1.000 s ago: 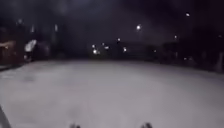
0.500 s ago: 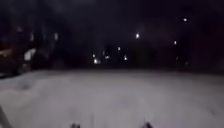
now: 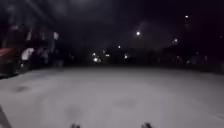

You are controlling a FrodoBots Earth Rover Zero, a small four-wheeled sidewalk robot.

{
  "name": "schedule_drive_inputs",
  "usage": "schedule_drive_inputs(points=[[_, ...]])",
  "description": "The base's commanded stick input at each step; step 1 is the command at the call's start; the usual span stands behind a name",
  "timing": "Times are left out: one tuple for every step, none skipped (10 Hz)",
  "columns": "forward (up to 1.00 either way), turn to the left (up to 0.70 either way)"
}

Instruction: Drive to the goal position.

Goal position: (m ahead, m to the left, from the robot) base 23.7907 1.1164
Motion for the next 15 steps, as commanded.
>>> schedule_drive_inputs(points=[[0.5,0.0],[0.5,0.0],[0.5,0.0],[0.5,0.0],[0.5,0.0],[0.5,0.0],[0.5,0.0],[0.5,0.0],[0.5,0.0],[0.5,0.0],[0.5,0.0],[0.5,0.0],[0.5,0.0],[0.5,0.0],[0.5,0.0]])
